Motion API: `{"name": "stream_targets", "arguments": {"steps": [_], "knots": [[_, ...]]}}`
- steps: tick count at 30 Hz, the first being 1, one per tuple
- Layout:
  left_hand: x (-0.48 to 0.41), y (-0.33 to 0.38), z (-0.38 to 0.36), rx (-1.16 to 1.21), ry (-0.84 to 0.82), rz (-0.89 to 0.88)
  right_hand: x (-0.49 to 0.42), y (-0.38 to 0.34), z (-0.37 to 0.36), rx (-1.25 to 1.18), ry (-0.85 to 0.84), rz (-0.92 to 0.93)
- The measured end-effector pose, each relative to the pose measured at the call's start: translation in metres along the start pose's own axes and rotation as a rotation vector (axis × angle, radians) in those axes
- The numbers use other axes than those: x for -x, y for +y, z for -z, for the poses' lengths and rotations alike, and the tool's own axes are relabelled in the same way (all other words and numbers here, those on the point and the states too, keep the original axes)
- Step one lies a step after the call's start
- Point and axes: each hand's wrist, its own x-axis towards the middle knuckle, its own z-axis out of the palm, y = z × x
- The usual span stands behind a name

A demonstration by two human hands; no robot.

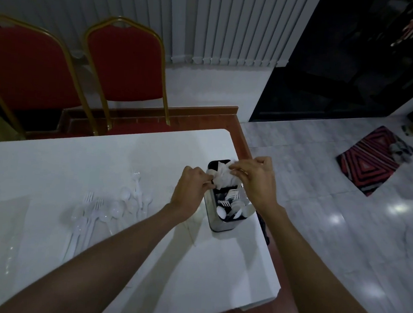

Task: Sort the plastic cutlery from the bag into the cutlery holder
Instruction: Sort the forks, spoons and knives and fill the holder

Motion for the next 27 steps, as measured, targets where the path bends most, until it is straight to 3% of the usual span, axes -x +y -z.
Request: {"name": "stream_targets", "arguments": {"steps": [3,7,11,16,22,27], "knots": [[0.004,-0.012,0.004,0.031,0.008,-0.014,0.001,-0.006,-0.003,0.139,0.050,0.060],[0.014,-0.048,0.014,0.090,0.076,0.128,0.008,-0.040,-0.009,-0.071,0.181,0.150],[0.037,-0.097,0.017,0.041,-0.055,0.297,0.032,-0.081,-0.053,-0.258,-0.088,0.054],[0.072,-0.125,0.005,0.042,-0.195,0.417,0.075,-0.067,-0.132,-0.072,-0.467,-0.242],[0.073,-0.124,-0.016,0.209,-0.166,0.568,0.093,-0.060,-0.168,0.074,-0.427,-0.463],[0.050,-0.113,-0.038,0.324,-0.196,0.793,0.096,-0.058,-0.175,-0.093,-0.423,-0.513]]}}
